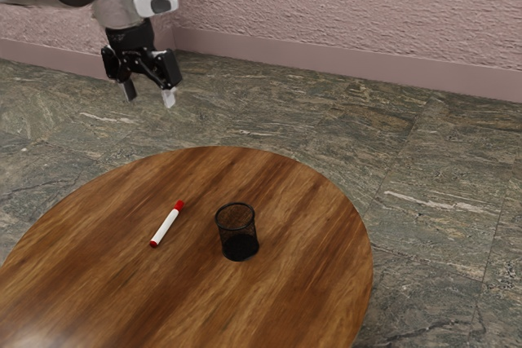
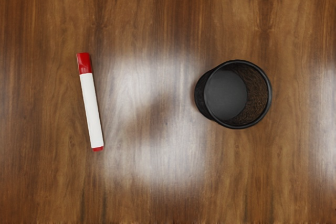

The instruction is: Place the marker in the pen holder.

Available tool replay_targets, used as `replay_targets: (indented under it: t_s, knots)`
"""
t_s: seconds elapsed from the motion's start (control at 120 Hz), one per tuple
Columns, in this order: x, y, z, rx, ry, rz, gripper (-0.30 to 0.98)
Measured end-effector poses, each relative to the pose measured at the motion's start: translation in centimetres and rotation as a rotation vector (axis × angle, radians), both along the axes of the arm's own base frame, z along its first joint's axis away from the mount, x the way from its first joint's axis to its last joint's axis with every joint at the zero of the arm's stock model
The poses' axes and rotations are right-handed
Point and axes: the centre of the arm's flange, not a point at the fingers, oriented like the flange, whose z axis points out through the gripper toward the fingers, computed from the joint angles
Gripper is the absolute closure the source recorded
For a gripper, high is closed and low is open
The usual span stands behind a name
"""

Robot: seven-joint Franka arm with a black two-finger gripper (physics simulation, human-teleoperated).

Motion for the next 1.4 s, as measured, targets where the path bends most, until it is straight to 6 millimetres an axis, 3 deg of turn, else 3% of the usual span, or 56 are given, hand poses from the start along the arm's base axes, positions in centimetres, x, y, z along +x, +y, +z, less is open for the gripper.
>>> replay_targets:
  t_s: [0.092, 0.142, 0.233, 0.325, 0.417, 0.525, 0.675, 0.9, 1.1, 1.4]
  knots:
    - [-0.3, 0.3, -0.1, 0.002, 0.014, 0.003, 0.0]
    - [-1.2, 0.4, -1.4, 0.004, 0.04, 0.005, 0.0]
    - [-5.1, 1.8, -8.6, 0.004, 0.14, 0.032, 0.0]
    - [-7.9, 6.1, -16.2, -0.017, 0.231, 0.12, 0.0]
    - [-7.7, 7.7, -21.6, -0.013, 0.28, 0.154, 0.0]
    - [-6.3, 8.6, -25.9, 0.013, 0.285, 0.162, 0.0]
    - [-2.8, 9.0, -28.1, 0.04, 0.232, 0.159, 0.0]
    - [0.5, 6.0, -32.0, 0.063, 0.183, 0.097, 0.05]
    - [1.1, 6.1, -33.8, 0.055, 0.173, 0.112, 0.29]
    - [1.2, 7.4, -35.5, 0.032, 0.183, 0.161, 0.45]
